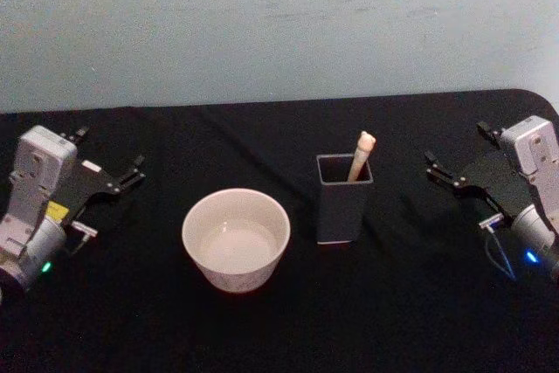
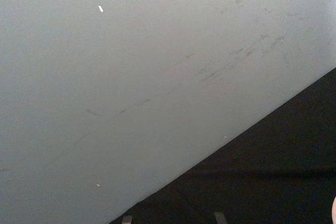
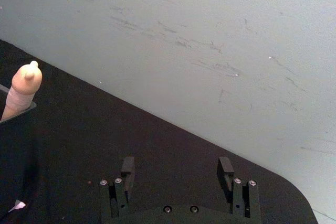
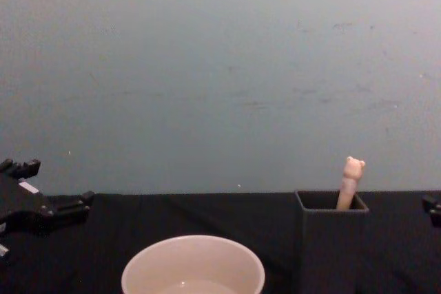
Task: Pick up the stirring spoon with one hand, stir inside the cup, then place it back in its original position.
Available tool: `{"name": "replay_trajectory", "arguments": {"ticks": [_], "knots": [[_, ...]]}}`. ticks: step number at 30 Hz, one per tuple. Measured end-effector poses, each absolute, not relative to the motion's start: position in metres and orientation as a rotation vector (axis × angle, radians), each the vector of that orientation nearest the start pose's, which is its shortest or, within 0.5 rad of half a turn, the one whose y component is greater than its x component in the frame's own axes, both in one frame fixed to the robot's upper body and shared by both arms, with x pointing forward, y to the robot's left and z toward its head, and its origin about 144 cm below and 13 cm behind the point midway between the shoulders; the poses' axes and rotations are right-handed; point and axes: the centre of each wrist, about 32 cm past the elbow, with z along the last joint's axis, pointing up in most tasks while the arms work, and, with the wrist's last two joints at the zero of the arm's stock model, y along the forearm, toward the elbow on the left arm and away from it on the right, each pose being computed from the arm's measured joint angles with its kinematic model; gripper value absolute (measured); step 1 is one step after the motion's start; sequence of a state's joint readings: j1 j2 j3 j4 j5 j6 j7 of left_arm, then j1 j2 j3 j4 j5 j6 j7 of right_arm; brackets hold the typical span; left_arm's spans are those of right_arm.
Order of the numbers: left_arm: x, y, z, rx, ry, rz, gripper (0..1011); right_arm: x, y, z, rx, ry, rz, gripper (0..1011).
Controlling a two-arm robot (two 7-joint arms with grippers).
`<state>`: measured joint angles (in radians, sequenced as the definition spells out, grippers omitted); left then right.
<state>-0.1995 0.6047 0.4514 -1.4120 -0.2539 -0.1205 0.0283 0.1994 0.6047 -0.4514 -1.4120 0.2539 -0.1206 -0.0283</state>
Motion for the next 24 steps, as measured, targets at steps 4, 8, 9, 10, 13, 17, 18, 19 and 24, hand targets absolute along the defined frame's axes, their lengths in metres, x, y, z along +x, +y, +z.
{"name": "replay_trajectory", "arguments": {"ticks": [4,8,9,10,13,17,18,19,24], "knots": [[0.4886,0.3097,1.1398,0.304,-0.285,1.248,1001,0.4886,-0.3096,1.1398,-0.305,-0.285,-1.248,1002],[0.4886,0.3097,1.1398,0.304,-0.285,1.248,1001,0.4886,-0.3097,1.1398,-0.305,-0.285,-1.248,1002],[0.4886,0.3096,1.1398,0.304,-0.285,1.248,1001,0.4886,-0.3097,1.1397,-0.305,-0.285,-1.248,1002],[0.4886,0.3097,1.1398,0.304,-0.285,1.248,1001,0.4886,-0.3097,1.1398,-0.304,-0.285,-1.248,1002],[0.4886,0.3097,1.1398,0.304,-0.285,1.248,1001,0.4886,-0.3097,1.1398,-0.305,-0.285,-1.248,1000],[0.4886,0.3097,1.1398,0.304,-0.285,1.248,1002,0.4886,-0.3097,1.1398,-0.305,-0.285,-1.248,1002],[0.4886,0.3097,1.1398,0.305,-0.285,1.248,1002,0.4886,-0.3097,1.1398,-0.305,-0.285,-1.248,1002],[0.4886,0.3097,1.1398,0.304,-0.285,1.248,1001,0.4886,-0.3097,1.1397,-0.305,-0.285,-1.248,1000],[0.4886,0.3097,1.1398,0.305,-0.285,1.248,1001,0.4886,-0.3097,1.1398,-0.304,-0.285,-1.248,1002]]}}
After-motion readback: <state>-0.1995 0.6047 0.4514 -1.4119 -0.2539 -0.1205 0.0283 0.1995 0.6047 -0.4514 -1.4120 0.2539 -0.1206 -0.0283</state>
